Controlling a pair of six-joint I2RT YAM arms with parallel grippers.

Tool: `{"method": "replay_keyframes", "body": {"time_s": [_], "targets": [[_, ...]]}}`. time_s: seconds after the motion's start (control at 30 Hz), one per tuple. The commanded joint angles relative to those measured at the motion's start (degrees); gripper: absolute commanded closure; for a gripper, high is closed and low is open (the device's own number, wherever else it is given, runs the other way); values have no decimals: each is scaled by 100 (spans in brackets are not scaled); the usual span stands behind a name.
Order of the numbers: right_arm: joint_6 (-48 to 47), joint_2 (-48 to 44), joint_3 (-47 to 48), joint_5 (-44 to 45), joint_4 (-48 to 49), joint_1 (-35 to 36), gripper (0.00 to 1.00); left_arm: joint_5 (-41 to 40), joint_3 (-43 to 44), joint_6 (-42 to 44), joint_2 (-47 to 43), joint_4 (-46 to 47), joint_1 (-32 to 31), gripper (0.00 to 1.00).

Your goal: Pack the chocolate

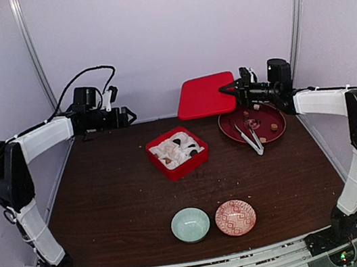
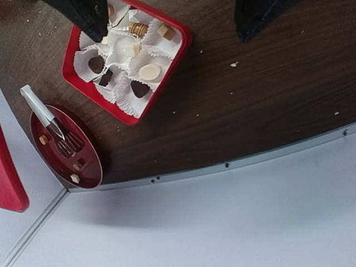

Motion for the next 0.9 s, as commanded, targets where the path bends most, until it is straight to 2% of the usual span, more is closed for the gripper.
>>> {"method": "replay_keyframes", "body": {"time_s": [0.0,0.27,0.5,0.7,0.87], "targets": [[-591,-628,-327,-175,-220,-170,100,1168,1306,-37,1167,-306,-26,19],[-1373,-1363,-754,-135,-1257,-507,100,1777,3767,-258,3014,-1113,-18,18],[-1888,-1772,-910,-130,-1952,-680,100,2515,5080,-578,4271,-1213,-108,20],[-2165,-1993,-1048,-158,-2300,-774,100,2813,5724,-639,4964,-1224,-353,19],[-2377,-2141,-1101,-187,-2620,-782,100,3078,5927,-616,5237,-1203,-617,19]]}}
